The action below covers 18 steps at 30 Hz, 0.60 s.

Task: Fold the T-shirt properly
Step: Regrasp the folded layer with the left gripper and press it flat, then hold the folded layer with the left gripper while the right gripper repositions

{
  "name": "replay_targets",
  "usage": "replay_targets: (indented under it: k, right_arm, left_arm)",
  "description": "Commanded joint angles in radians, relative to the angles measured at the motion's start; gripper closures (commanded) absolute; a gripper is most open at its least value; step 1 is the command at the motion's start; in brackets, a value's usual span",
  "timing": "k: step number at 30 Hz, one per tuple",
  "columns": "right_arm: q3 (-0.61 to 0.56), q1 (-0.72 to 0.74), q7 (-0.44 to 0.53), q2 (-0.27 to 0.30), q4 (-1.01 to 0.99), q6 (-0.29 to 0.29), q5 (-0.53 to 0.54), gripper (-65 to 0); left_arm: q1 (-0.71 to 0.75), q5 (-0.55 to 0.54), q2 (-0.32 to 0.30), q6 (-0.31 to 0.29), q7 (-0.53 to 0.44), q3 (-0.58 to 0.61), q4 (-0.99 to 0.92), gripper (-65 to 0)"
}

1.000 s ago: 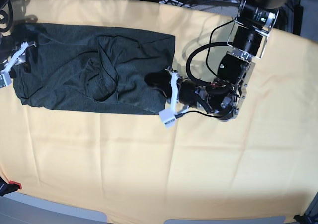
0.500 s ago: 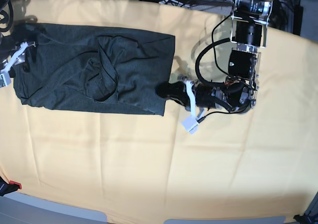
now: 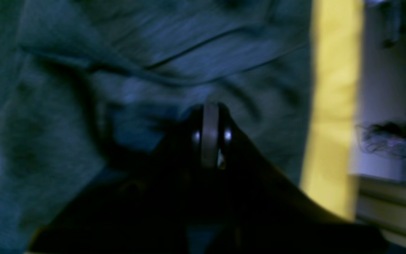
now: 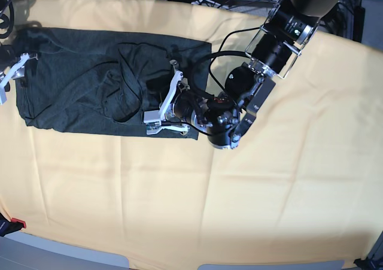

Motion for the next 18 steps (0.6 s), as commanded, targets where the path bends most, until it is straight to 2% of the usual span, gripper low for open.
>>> replay_targets:
  k: [1, 3, 5, 8, 12, 15, 18]
  right_arm:
    - [0.023, 0.002, 0.014, 0.011, -0.003, -0.003, 0.019, -36.6]
    - [0.048, 0.006, 0.014, 0.002, -0.040, 0.000, 0.054, -40.7]
    - [0.077, 0.023, 0.002, -0.006, -0.090, 0.006, 0.093, -40.9]
    - [0.139, 0.069, -0.034, -0.016, -0.196, 0.039, 0.185, -40.9]
    - [0.233, 0.140, -0.150, -0.015, -0.360, 0.131, 0.385, -40.9]
    - [0.249, 0.174, -0.216, 0.009, -0.476, 0.152, 0.516, -40.9]
    - [0.249, 0.203, -0.223, 0.032, -0.591, 0.175, 0.545, -40.9]
  left_arm:
    - [-0.020, 0.025, 0.006, 0.014, -0.040, 0.019, 0.014, 0.0]
    - [-0.017, 0.111, 0.006, 0.060, -0.078, 0.053, 0.014, 0.0]
    - [-0.014, 0.155, 0.006, 0.078, -0.093, 0.070, 0.014, 0.0]
    - [-0.012, 0.153, 0.006, 0.078, -0.092, 0.070, 0.014, 0.0]
    - [-0.008, 0.140, 0.006, 0.078, -0.092, 0.070, 0.014, 0.0]
    - [-0.009, 0.130, 0.006, 0.078, -0.088, 0.070, 0.014, 0.0]
    - [-0.009, 0.130, 0.006, 0.078, -0.089, 0.070, 0.014, 0.0]
